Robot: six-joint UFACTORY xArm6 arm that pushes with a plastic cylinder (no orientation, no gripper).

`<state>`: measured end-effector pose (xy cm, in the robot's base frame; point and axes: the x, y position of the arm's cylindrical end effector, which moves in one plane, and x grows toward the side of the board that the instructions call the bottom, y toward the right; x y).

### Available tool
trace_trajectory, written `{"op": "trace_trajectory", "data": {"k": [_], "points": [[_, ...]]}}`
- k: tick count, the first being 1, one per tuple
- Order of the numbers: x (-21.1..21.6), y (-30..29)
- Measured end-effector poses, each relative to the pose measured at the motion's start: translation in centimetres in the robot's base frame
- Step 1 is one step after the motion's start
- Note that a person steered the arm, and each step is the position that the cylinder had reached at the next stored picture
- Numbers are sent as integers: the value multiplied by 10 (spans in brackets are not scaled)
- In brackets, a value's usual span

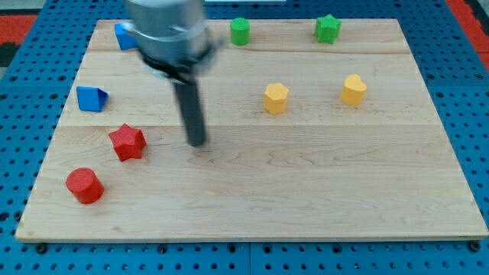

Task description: Push the hexagon to the center

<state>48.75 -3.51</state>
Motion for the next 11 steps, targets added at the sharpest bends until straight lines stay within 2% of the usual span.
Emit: {"op": "trace_trajectory", "data": {"k": [1,2,5,8,9,10,11], "points": [[-28,104],[-80,150],[-124,141],[-130,121],[-125,121],[-85,99],[-63,75]]}}
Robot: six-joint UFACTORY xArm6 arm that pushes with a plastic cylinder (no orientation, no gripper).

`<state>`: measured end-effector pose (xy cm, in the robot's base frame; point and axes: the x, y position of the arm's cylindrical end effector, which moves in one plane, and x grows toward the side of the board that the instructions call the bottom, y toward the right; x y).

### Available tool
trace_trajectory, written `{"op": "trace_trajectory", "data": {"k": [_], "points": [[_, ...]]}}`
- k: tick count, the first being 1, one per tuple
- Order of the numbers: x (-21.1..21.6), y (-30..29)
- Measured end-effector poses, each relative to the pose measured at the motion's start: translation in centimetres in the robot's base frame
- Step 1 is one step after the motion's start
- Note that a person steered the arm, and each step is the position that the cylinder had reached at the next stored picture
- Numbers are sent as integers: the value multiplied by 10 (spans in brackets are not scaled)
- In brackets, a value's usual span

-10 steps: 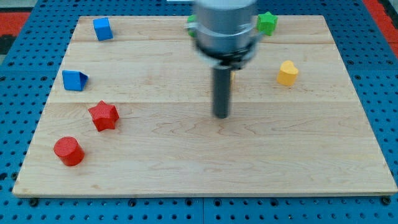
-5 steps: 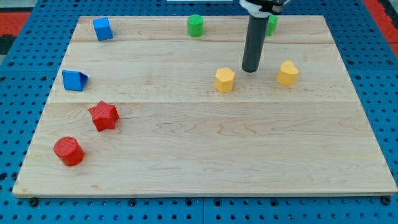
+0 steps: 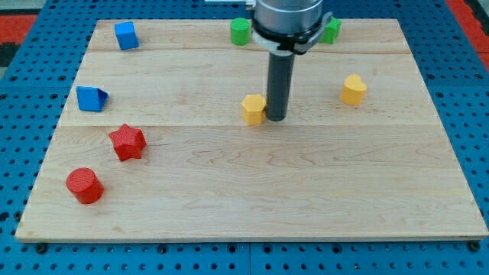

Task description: Push the hexagon to the center

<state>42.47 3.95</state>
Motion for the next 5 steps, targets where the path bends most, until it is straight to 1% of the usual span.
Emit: {"op": "trace_trajectory", "data": {"k": [1,2,3,5], "points": [[-48,31],[-75,34],[-71,-35],[-65,-48]]}}
